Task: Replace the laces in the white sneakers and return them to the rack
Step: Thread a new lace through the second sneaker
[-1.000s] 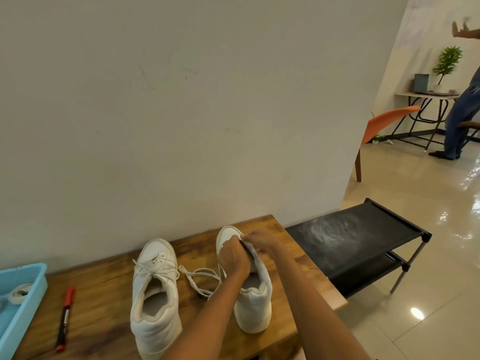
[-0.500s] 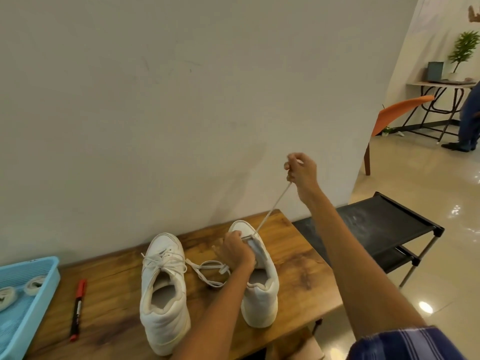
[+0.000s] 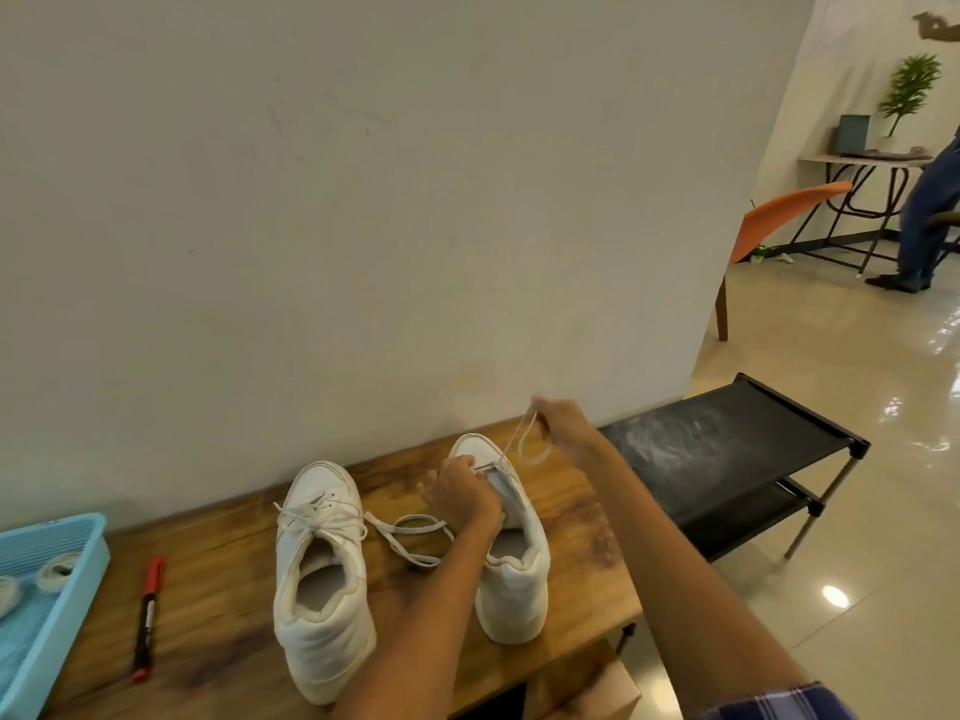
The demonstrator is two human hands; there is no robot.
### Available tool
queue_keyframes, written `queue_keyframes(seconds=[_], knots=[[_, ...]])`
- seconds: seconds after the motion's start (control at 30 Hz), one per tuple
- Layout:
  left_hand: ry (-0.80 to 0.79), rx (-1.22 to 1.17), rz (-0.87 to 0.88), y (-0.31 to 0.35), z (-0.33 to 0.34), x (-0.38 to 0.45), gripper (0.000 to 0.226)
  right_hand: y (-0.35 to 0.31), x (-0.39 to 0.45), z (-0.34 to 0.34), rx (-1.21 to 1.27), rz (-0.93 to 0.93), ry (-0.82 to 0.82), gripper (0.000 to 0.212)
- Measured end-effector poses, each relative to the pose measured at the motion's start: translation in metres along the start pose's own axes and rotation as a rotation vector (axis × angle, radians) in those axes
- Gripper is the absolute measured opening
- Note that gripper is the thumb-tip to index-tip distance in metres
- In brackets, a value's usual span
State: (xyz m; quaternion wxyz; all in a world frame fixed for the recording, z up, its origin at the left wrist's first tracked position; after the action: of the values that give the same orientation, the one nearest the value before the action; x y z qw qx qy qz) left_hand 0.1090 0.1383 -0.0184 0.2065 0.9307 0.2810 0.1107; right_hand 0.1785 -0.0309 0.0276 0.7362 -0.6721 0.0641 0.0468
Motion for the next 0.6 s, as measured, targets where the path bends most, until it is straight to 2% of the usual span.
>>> queue_keyframes(seconds=[0.1,0.17,0.23,0.3,0.37,0.43,0.47,0.53,0.6], knots=[[-0.001,0.007,-0.009,0.000,0.000,-0.001,0.029,-0.056,0.001,-0.026,0.659,-0.118,0.190,0.035],[-0.002,0.010,0.000,0.001,0.000,-0.002,0.030,-0.088,-0.003,-0.026,0.809,-0.234,0.171,0.034],[0.003,-0.020,0.009,0.001,-0.001,-0.001,0.029,-0.093,-0.008,-0.012,0.602,-0.276,0.102,0.034],[-0.002,-0.129,-0.047,-0.006,-0.005,0.001,0.028,-0.074,-0.006,0.005,0.145,-0.297,0.030,0.036],[-0.011,-0.293,-0.211,-0.024,-0.014,-0.001,0.036,-0.046,0.001,0.020,-0.387,-0.315,-0.059,0.041],[-0.064,-0.420,-0.429,-0.043,-0.021,-0.006,0.046,-0.017,0.007,0.020,-0.735,-0.256,-0.060,0.040],[-0.164,-0.460,-0.497,-0.048,-0.016,-0.008,0.048,-0.009,0.007,0.018,-0.795,-0.237,-0.043,0.037],[-0.467,-0.461,-0.467,-0.040,0.006,-0.007,0.047,-0.008,0.002,0.018,-0.820,-0.256,-0.026,0.032],[-0.631,-0.544,-0.466,-0.037,0.021,0.002,0.050,-0.016,-0.003,0.023,-0.806,-0.318,-0.033,0.032]])
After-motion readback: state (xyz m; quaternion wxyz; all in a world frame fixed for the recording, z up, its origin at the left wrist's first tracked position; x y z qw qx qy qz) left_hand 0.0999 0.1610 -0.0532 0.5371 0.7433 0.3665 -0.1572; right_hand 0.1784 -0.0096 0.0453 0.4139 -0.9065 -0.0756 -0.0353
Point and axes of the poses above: each hand's wrist, its own x-axis towards the middle knuckle, its own z-axis out of the palm, y = z × x, the point moved 9 cm from there along x, towards the middle knuckle, and after that the axes turned 15 degrees about x, right-handed, at the moved point
